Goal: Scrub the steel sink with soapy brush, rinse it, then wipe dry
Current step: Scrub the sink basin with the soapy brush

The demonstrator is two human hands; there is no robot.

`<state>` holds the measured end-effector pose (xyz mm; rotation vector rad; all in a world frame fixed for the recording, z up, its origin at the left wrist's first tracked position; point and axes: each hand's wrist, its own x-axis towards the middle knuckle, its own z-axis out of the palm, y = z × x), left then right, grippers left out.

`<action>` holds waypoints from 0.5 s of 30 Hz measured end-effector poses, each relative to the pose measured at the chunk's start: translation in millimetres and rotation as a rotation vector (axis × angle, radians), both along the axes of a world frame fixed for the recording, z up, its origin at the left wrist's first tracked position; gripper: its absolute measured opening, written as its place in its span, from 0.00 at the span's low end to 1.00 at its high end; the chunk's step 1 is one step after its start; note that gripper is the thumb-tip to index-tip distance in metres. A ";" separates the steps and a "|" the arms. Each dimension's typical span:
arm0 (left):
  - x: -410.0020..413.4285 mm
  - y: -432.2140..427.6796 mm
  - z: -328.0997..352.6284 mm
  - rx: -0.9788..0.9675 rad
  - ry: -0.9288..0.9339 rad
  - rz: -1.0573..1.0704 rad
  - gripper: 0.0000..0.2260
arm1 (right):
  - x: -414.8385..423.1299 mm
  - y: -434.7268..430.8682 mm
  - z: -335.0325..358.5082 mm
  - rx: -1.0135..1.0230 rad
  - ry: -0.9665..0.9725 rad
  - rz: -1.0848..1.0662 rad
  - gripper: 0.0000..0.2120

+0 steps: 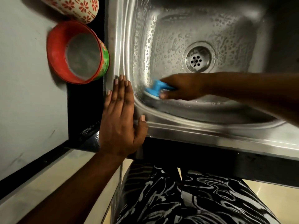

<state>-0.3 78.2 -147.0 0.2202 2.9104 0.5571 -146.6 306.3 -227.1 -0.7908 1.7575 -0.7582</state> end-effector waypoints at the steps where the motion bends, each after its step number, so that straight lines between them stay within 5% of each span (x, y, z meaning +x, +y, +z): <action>1: 0.6 0.3 0.1 -0.001 0.001 0.002 0.36 | -5.8 -20.3 0.0 -0.017 0.001 -0.017 0.10; 5: 0.6 0.0 -0.1 0.006 0.012 -0.005 0.36 | 11.7 7.0 3.6 0.003 -0.172 -0.129 0.12; 10: 0.2 0.3 1.3 0.005 -0.005 0.001 0.36 | 27.0 72.2 26.0 0.208 -0.082 -0.084 0.18; 15: 0.1 1.0 1.7 -0.001 -0.002 0.007 0.36 | 13.4 -16.9 5.5 0.017 0.022 -0.184 0.13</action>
